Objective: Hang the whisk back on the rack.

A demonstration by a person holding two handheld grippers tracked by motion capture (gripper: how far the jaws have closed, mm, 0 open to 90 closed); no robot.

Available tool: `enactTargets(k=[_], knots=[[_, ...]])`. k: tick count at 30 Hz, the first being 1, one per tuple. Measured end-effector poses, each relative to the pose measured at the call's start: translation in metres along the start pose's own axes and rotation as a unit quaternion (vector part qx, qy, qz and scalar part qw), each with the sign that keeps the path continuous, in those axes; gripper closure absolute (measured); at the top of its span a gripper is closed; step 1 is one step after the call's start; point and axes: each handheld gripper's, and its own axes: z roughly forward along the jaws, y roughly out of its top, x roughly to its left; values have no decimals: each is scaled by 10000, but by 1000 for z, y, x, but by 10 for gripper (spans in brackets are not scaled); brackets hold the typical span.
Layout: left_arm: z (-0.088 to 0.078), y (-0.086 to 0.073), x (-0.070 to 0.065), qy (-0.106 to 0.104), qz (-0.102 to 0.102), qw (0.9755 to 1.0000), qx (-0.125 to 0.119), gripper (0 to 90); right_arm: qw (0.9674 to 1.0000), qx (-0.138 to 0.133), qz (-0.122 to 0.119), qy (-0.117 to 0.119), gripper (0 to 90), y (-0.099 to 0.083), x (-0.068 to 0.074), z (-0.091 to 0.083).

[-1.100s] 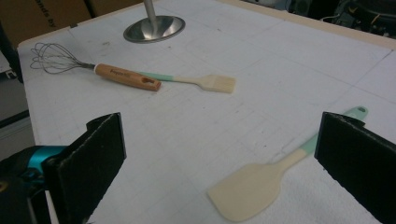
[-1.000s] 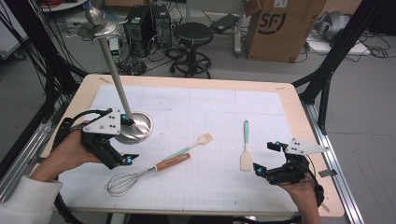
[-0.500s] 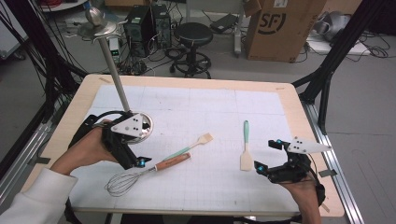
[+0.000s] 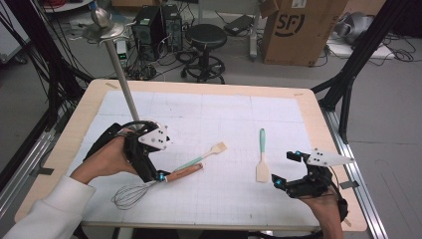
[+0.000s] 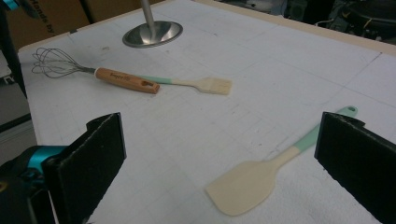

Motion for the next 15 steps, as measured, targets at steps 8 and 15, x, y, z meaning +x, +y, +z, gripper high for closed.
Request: enactTargets(k=[8, 15], knots=[[19, 0, 0, -129, -33, 9994, 314, 17, 10000, -26, -17, 3, 6, 1, 1, -1], [39, -2, -2, -274, -81, 9982, 530, 17, 10000, -8, -45, 30, 6, 3, 2, 1]])
